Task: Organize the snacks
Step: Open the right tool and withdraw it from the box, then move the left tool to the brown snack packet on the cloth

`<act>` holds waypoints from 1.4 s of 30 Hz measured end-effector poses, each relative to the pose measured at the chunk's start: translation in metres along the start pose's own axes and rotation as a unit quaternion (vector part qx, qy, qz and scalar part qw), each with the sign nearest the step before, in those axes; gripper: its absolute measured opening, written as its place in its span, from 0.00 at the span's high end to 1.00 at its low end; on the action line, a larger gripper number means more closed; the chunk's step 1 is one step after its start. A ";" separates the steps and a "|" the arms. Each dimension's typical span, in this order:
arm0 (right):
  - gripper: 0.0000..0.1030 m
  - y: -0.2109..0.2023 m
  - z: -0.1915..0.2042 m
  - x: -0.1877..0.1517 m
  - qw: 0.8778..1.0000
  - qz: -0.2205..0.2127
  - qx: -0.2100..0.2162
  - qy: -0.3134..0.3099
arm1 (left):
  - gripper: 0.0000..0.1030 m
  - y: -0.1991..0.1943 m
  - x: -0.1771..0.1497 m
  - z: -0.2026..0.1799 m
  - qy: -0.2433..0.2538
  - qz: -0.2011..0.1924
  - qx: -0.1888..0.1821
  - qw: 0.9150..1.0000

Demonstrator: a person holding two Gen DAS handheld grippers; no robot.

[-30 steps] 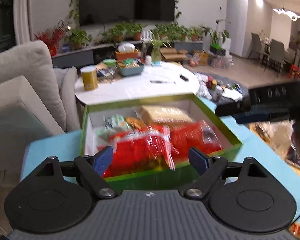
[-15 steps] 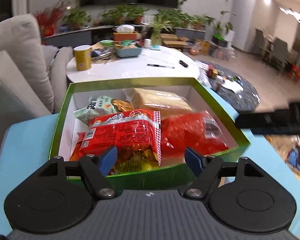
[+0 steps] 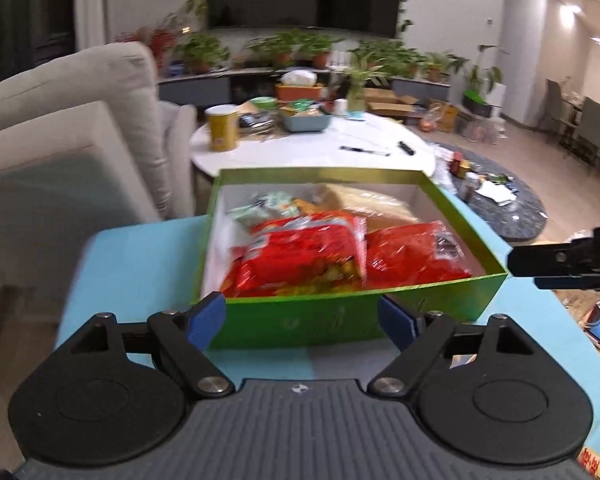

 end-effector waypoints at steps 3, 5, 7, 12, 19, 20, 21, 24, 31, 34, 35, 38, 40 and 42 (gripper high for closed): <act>0.25 -0.009 0.010 -0.005 1.000 -0.001 0.007 -0.002 | 0.18 -0.012 -0.005 0.006 -0.006 0.001 0.020 1.000; 0.22 -0.017 0.016 -0.008 1.000 -0.002 0.015 -0.002 | 0.18 -0.021 -0.008 0.009 -0.009 -0.001 0.025 1.000; 0.22 -0.024 0.023 -0.011 1.000 -0.004 0.022 -0.004 | 0.17 -0.029 -0.011 0.011 -0.012 -0.002 0.025 1.000; 0.22 -0.041 0.036 -0.019 1.000 -0.010 0.020 -0.014 | 0.17 -0.050 -0.019 0.017 -0.011 -0.013 0.029 0.999; 0.18 -0.054 0.053 -0.035 0.999 -0.006 0.025 -0.030 | 0.13 -0.078 -0.029 0.043 -0.024 -0.030 0.046 0.998; 0.18 -0.054 0.055 -0.037 0.999 -0.004 0.025 -0.033 | 0.13 -0.082 -0.032 0.048 -0.028 -0.031 0.050 0.998; 0.18 -0.054 0.058 -0.039 0.999 -0.001 0.026 -0.035 | 0.13 -0.084 -0.035 0.055 -0.033 -0.029 0.054 0.998; 0.18 -0.052 0.064 -0.047 0.999 0.009 0.027 -0.043 | 0.12 -0.087 -0.047 0.069 -0.039 -0.020 0.068 0.997; 0.18 -0.045 0.079 -0.066 0.997 0.031 0.031 -0.064 | 0.12 -0.083 -0.088 0.088 -0.012 0.024 0.063 0.998; 0.17 -0.039 0.085 -0.074 0.996 0.044 0.031 -0.074 | 0.12 -0.075 -0.103 0.082 0.031 0.047 0.053 0.997; 0.17 -0.037 0.087 -0.076 0.996 0.049 0.031 -0.073 | 0.12 -0.073 -0.107 0.080 0.045 0.051 0.054 0.996; 0.17 -0.033 0.090 -0.080 0.995 0.057 0.032 -0.073 | 0.12 -0.063 -0.118 0.078 0.074 0.067 0.061 0.993; 0.17 -0.033 0.091 -0.082 0.995 0.060 0.032 -0.075 | 0.12 -0.059 -0.124 0.078 0.079 0.075 0.062 0.992; 0.17 -0.032 0.091 -0.085 0.995 0.062 0.030 -0.074 | 0.12 -0.056 -0.127 0.080 0.074 0.080 0.061 0.992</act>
Point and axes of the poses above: each gripper's, at about its wrist camera, not at the fingertips, and y roughly the way its jaws point, z to its left, x to its top, the point moved 6 cm from there along y, roughly the way its jaws point, and after that the axes turned 12 degrees about -y, right-handed, at the moved point
